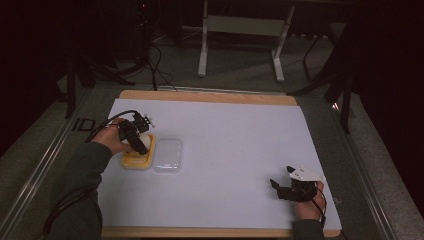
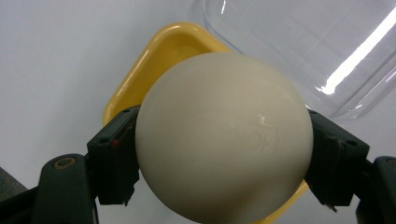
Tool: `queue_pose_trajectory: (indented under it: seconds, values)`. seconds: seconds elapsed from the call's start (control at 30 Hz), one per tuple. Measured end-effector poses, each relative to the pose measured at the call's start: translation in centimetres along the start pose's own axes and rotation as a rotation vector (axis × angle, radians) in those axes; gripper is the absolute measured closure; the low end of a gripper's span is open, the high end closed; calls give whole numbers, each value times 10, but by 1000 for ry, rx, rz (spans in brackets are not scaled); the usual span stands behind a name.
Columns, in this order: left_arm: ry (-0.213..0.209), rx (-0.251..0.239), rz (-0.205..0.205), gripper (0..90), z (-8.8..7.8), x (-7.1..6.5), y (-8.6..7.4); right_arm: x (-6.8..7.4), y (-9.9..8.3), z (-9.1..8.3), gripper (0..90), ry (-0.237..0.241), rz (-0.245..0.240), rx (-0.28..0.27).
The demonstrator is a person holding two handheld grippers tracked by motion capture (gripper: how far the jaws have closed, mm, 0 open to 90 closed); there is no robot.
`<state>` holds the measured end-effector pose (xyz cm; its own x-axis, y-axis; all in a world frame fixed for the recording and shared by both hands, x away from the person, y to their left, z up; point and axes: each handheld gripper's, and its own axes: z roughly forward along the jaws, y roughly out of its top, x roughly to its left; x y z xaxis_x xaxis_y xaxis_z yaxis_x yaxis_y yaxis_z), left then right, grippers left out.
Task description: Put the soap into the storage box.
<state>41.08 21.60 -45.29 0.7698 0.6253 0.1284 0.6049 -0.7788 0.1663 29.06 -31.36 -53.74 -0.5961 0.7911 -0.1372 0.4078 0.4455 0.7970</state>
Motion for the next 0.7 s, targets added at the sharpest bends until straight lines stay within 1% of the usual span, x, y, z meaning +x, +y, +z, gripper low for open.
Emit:
queue_pose_trajectory:
  seconds: [0.1,0.3,0.37,0.4,0.5,0.57,0.6,0.7]
  values:
    - [1,15,4,233,3,0,-1,0,0,0,191,0,0,-1]
    - [-4,16,1,233,7,0,-2,0,0,0,191,0,-2,-1]
    - [-2,28,7,233,11,0,-2,0,0,0,191,0,-2,-1]
    - [-4,30,0,233,12,0,-3,0,0,0,191,0,-2,-1]
    - [-9,31,2,233,15,0,-3,0,0,0,191,0,-2,-1]
    - [-9,32,-6,233,16,0,-4,0,0,0,191,0,-2,-1]
    - [-8,34,-2,233,17,1,-4,0,0,0,191,0,-2,-1]
    - [-11,35,-8,233,20,2,-5,0,0,0,191,0,-3,-1]
